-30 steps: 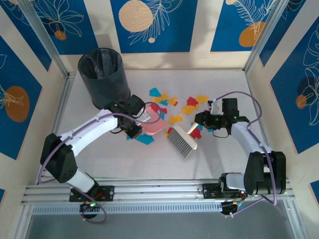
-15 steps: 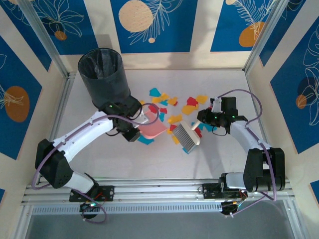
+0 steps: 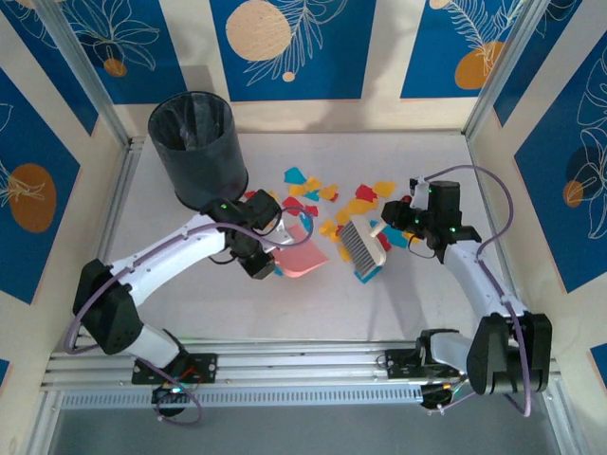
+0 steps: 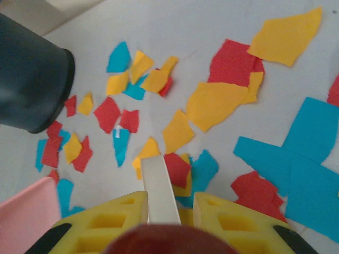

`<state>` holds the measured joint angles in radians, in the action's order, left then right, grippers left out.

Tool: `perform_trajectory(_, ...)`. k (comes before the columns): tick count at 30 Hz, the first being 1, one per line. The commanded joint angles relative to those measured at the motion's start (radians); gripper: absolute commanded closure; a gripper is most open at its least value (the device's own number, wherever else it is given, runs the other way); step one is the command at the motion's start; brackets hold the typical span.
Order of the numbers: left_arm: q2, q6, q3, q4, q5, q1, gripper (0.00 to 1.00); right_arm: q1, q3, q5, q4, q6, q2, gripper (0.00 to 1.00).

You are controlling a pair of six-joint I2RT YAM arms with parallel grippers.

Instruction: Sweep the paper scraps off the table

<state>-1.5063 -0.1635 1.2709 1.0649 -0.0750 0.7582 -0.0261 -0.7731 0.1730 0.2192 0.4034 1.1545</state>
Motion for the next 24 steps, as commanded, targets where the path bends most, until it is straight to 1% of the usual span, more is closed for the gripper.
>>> perform_trajectory(1,-0.021,0.000,0.028,0.029,-0.042,0.027,1.00,-0.006,-0.048,0.015,0.012,0.024,-0.079,1.00)
perform_trajectory(3,-0.032,-0.004,0.025,0.025,-0.050,0.040,1.00,-0.019,-0.048,-0.066,0.040,0.018,-0.112,1.00)
perform_trajectory(6,-0.056,-0.005,0.028,0.021,-0.046,0.055,1.00,-0.058,-0.044,-0.246,0.094,-0.003,-0.151,1.00)
perform_trajectory(9,-0.081,-0.006,0.039,0.024,-0.043,0.072,1.00,-0.094,-0.030,-0.388,0.131,-0.021,-0.199,1.00)
perform_trajectory(16,-0.125,-0.019,0.059,0.026,-0.043,0.099,1.00,-0.127,-0.007,-0.579,0.198,-0.041,-0.287,1.00)
perform_trajectory(21,-0.164,-0.028,0.078,0.030,-0.041,0.110,1.00,-0.132,0.001,-0.663,0.242,-0.042,-0.302,1.00)
perform_trajectory(24,-0.190,-0.034,0.095,0.032,-0.036,0.113,1.00,-0.131,0.007,-0.681,0.247,-0.045,-0.301,1.00)
